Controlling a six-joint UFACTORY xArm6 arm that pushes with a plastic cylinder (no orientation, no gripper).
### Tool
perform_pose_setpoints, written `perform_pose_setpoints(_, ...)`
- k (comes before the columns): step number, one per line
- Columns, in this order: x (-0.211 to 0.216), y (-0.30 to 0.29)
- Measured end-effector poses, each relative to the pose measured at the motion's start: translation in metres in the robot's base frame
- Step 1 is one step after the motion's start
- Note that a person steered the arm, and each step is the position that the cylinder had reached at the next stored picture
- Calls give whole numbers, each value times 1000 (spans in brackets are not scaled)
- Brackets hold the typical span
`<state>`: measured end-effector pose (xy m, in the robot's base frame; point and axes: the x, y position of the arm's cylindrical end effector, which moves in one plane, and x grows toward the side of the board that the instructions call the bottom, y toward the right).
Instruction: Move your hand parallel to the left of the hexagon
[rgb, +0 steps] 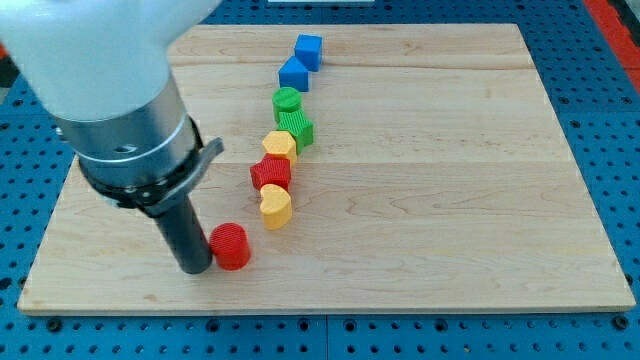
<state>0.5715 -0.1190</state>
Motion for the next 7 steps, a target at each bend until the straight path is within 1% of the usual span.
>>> perform_pose_setpoints(2, 0, 44)
perform_pose_setpoints(3, 4, 39)
perform_pose_setpoints(4, 15, 3)
perform_pose_setpoints(5, 12, -27)
perform_pose_setpoints(7, -30, -40)
